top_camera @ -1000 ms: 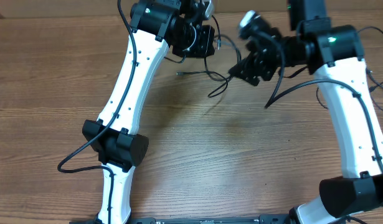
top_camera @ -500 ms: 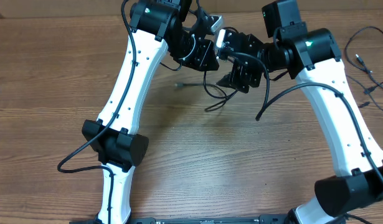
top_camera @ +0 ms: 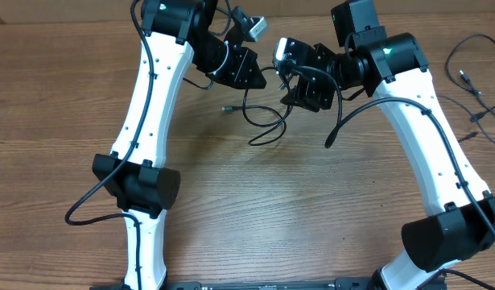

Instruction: Untangle cables

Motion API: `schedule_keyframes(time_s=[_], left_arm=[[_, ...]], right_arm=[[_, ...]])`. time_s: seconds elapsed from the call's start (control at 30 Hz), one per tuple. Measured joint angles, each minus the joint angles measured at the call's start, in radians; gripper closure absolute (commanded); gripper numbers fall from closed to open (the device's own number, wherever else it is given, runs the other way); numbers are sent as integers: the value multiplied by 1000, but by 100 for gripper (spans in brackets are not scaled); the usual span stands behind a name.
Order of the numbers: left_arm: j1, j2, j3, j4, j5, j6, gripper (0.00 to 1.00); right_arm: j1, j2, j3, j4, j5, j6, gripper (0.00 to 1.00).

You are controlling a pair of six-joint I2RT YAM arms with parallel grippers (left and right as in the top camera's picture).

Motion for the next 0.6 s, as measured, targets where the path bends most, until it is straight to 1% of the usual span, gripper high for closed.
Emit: schedule_keyframes(time_s=[0.07,0.23,0.3,0.33,0.4,0.43,0.6], left_arm=[[4,0,0,1,19,4,96],[4,0,0,4,51,5,96],[4,0,0,11,71,7,96],[4,0,0,13,78,7,96],[4,0,0,26,101,7,96],[4,0,0,30,108,7,96],[4,0,0,47,128,7,96]], right_arm=[[0,0,0,0,-2,1,51],[0,0,0,1,-5,2,62],[-1,0,0,2,-5,0,74],[-1,0,0,2,-4,4,83],[-1,0,-1,3,0,5,94],[-1,0,-1,4,2,4,96],[-1,0,-1,2,0,4,96]])
